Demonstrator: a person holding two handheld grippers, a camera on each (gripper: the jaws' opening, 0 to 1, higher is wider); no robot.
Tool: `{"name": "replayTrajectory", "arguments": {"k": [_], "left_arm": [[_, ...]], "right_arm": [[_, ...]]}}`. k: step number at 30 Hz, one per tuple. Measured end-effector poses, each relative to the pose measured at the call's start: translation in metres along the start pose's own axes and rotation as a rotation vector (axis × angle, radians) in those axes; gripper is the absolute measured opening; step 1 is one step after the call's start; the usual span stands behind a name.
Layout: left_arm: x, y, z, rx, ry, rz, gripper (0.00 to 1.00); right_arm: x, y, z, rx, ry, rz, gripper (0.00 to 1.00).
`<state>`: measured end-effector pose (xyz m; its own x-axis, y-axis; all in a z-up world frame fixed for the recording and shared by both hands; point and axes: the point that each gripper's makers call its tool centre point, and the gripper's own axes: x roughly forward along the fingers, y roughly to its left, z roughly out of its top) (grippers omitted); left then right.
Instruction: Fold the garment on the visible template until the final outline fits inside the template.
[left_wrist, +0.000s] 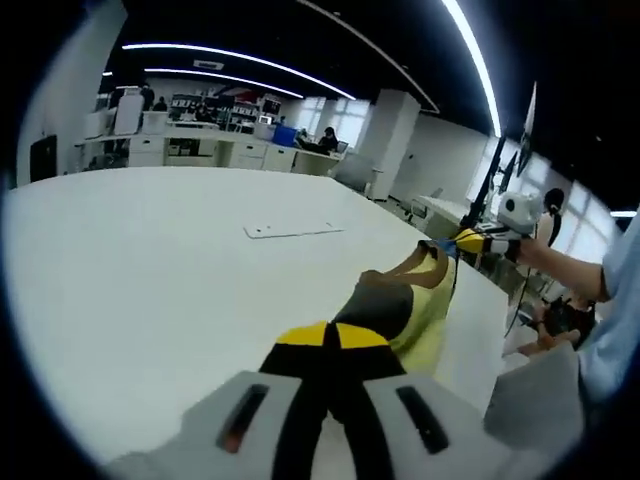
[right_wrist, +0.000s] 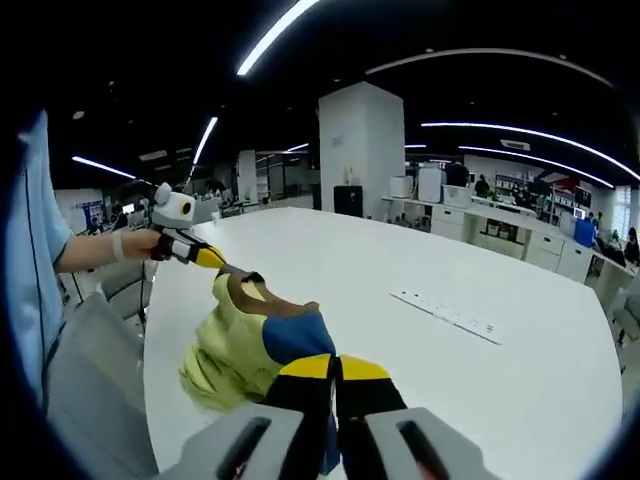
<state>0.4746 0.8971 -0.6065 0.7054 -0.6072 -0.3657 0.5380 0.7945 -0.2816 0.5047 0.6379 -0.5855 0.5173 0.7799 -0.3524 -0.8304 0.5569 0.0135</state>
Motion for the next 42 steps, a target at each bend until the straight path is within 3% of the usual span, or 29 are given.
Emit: {"name": "replayTrajectory", "arguments": {"k": [16,23,31,36,42], "left_arm": [[-0.027,-0.003,0.092,0.162,-0.118,0.03,0.0],[-0.017,0.013,0.108,0.181,-0.122,0.042,0.0],[0.021,0.053,0.095,0.133,-0.066,0.072,0.0],[0.055,0.082,0.083,0.116,-0.02,0.114,0.0],[0.097,0.111,0.056,0.084,0.057,0.144,0.0]], "right_arm": [[-0.018,-0.002,0.086,-0.119,-0.168,-0.027,0.0],[-0.007,-0.014,0.101,-0.131,-0.193,-0.024,0.0],[0.038,-0.05,0.079,-0.07,-0.126,-0.031,0.0],[0.072,-0.074,0.042,-0.035,-0.018,-0.033,0.0],[0.106,-0.096,0.003,0.002,0.07,-0.038,0.0]]}}
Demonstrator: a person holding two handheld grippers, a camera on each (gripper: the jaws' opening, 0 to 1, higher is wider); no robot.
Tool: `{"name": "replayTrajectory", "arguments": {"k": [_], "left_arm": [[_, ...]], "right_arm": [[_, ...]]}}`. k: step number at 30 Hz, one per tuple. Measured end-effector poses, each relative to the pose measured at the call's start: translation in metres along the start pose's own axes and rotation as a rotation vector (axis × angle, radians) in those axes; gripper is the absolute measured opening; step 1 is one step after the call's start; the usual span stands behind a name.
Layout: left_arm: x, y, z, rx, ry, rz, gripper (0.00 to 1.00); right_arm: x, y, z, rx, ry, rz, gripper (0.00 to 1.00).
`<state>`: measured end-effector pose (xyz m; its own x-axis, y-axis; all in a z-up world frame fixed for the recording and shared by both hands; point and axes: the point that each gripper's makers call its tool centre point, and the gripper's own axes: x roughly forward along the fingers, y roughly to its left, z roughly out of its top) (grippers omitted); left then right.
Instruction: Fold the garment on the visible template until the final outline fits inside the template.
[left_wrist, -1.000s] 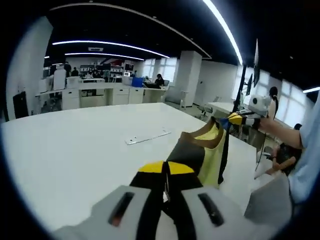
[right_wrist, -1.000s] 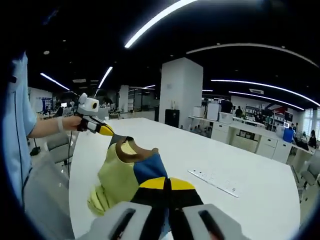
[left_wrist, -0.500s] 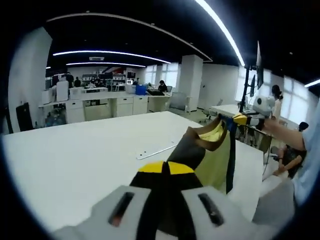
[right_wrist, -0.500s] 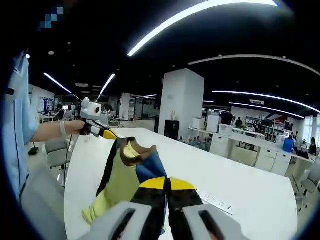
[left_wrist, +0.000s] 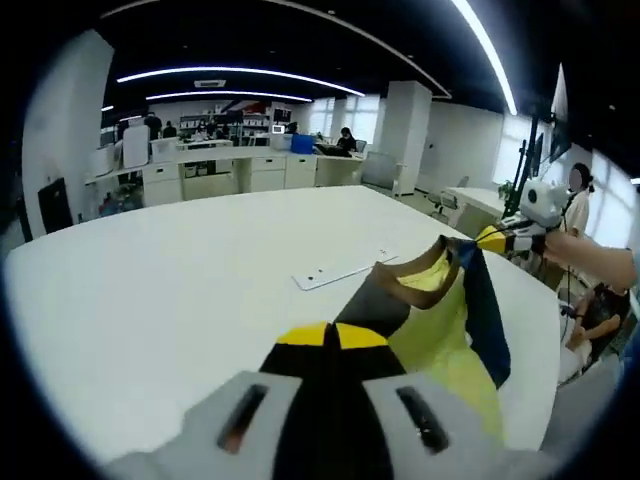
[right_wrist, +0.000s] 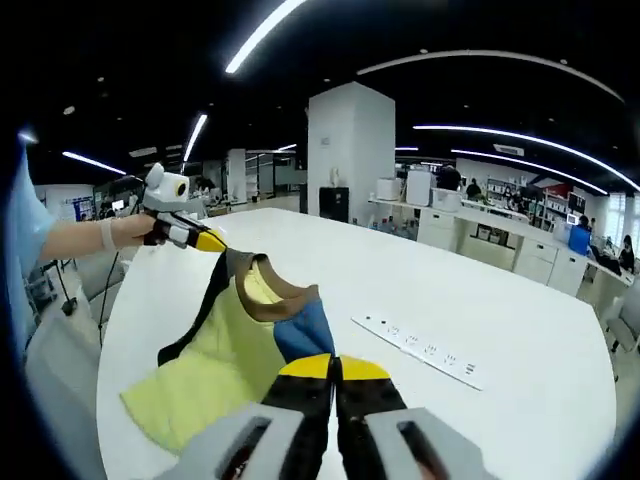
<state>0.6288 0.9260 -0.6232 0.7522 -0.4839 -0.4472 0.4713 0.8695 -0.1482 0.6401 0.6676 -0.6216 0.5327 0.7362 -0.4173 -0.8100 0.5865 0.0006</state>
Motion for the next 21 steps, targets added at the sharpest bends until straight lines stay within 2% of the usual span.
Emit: {"name": "replayTrajectory", "arguments": {"k": [5,14,21], "left_arm": [[0.028,0.015,-0.026,-0.017,0.061,0.026,0.0],[0.071,0.038,-0.06,-0.051,0.133,0.067,0.0],[0.088,0.045,-0.078,-0.075,0.173,0.068,0.0]], "right_arm": [[0.025,-0.013,-0.023,0.045,0.043,0.0,0.0],[0.072,-0.034,-0.064,0.112,0.126,-0.007,0.0],[0.09,-0.041,-0.083,0.14,0.154,-0.022,0.0]]}}
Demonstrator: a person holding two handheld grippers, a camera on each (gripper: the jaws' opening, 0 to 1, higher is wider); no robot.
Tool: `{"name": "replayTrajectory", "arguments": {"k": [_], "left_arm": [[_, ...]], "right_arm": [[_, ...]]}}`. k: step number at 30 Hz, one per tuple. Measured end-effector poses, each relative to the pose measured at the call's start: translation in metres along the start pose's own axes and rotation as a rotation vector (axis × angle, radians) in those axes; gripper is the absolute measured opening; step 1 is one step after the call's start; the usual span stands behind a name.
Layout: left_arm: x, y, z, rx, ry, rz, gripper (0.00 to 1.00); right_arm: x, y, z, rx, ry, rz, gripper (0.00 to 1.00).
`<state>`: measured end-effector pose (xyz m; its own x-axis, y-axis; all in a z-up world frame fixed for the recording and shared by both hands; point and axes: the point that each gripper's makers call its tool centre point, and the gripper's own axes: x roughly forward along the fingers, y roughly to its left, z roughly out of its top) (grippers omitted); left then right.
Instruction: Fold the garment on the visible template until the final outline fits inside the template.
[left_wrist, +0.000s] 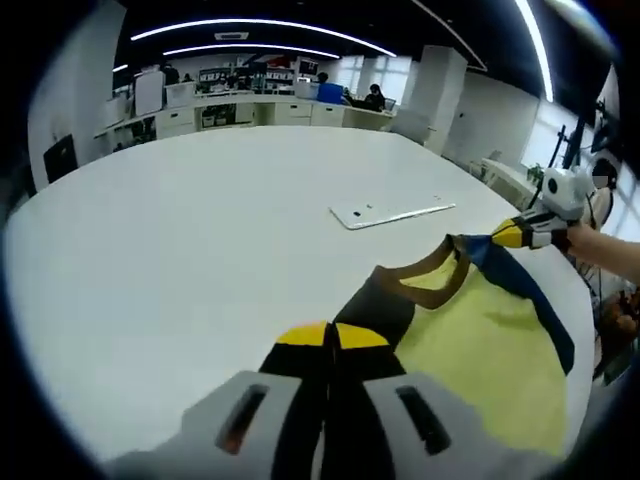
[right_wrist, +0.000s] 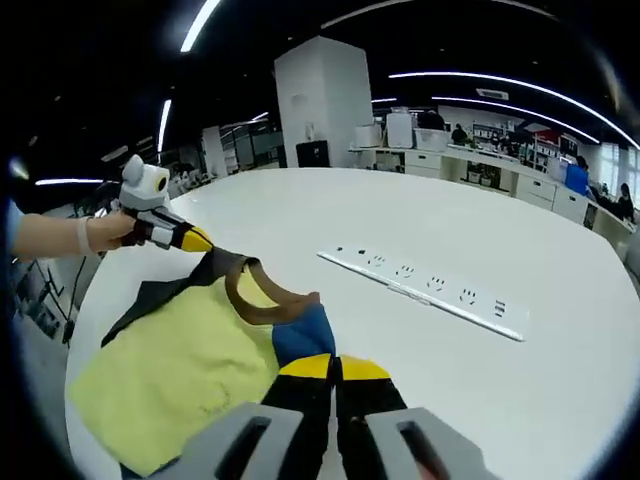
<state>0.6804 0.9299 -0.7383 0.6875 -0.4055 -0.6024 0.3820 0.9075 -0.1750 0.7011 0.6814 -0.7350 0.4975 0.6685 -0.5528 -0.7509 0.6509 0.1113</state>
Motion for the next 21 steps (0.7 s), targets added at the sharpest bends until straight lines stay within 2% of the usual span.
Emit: {"name": "replayTrajectory", "arguments": {"k": [5,10,19,21], "left_arm": [[0.009,0.007,-0.009,-0.015,0.023,0.004,0.0],[0.014,0.008,-0.015,-0.006,0.041,0.005,0.0],[0.013,0.004,-0.014,-0.004,0.041,-0.009,0.0],[0.011,0.004,-0.012,0.024,0.039,0.0,0.1]], "right_arm": [[0.011,-0.007,-0.009,0.017,0.027,-0.006,0.0],[0.014,-0.005,-0.013,0.019,0.036,-0.003,0.0],[0.013,-0.004,-0.012,0.016,0.039,0.005,0.0],[0.011,-0.004,-0.01,0.012,0.035,0.003,0.0]]}}
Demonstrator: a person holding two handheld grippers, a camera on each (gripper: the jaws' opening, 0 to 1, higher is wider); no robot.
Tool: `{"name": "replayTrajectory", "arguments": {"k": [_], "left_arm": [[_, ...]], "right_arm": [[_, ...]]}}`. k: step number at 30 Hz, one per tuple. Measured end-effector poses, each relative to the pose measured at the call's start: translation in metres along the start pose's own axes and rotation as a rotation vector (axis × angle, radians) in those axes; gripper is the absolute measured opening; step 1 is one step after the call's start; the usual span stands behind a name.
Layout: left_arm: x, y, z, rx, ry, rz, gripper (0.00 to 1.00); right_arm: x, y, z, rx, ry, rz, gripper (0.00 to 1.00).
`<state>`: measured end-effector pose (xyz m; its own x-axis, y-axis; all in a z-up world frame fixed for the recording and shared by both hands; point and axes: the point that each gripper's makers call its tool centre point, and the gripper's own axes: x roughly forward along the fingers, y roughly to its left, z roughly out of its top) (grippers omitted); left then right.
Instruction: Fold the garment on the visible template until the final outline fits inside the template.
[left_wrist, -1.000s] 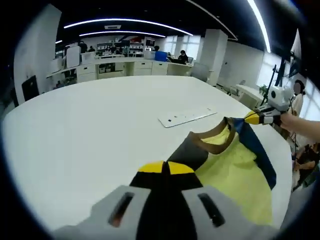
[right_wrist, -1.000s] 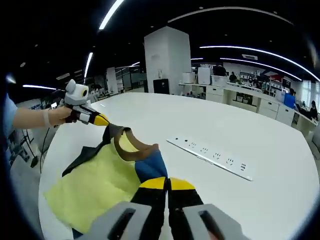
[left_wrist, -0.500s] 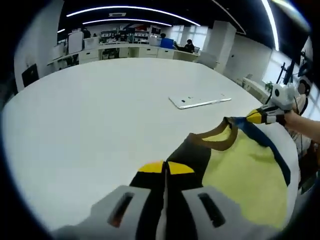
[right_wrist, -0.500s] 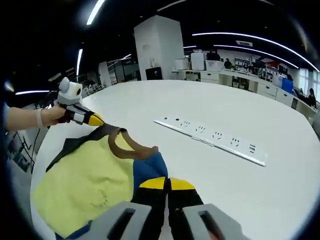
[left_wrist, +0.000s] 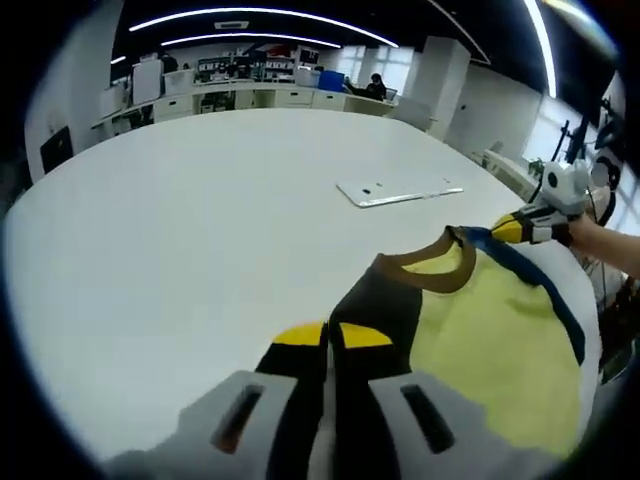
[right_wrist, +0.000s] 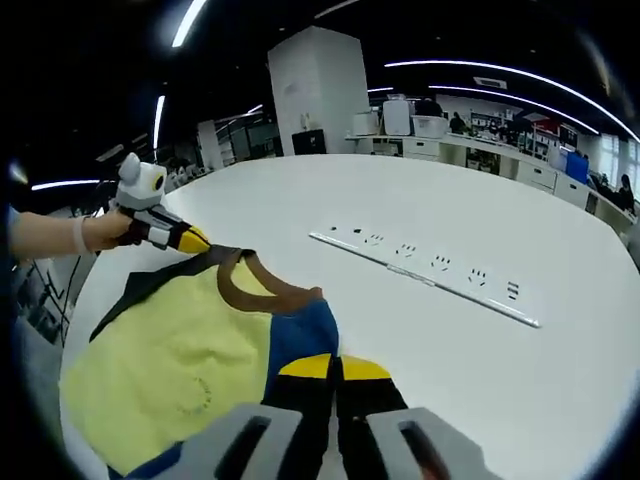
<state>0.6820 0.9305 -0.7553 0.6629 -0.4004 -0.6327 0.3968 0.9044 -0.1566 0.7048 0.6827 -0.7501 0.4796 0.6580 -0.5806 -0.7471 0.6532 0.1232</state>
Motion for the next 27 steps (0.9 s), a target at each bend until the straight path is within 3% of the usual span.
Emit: {"name": "replayTrajectory", "arguments": {"k": [4,7,11,14,22,27], "left_arm": [[-0.005,0.003,0.005,0.049,-0.013,0.019,0.31],[-0.01,-0.003,0.01,0.057,-0.03,-0.018,0.35],[-0.016,-0.007,0.011,0.09,-0.042,-0.028,0.59],[-0.025,-0.015,0.012,0.121,-0.064,-0.052,0.74],[-0.056,-0.044,0.013,0.176,-0.109,-0.124,0.97],[-0.074,-0.053,0.009,0.211,-0.097,-0.145,0.99]], "right_arm": [[-0.005,0.003,0.004,0.009,-0.004,0.013,0.09],[-0.011,0.009,0.009,0.025,-0.023,0.033,0.25],[-0.021,0.023,0.013,0.068,-0.05,0.079,0.51],[-0.028,0.031,0.013,0.07,-0.055,0.092,0.61],[-0.051,0.061,-0.002,0.053,-0.028,0.117,0.79],[-0.061,0.068,-0.007,0.05,-0.027,0.101,0.87]]}}
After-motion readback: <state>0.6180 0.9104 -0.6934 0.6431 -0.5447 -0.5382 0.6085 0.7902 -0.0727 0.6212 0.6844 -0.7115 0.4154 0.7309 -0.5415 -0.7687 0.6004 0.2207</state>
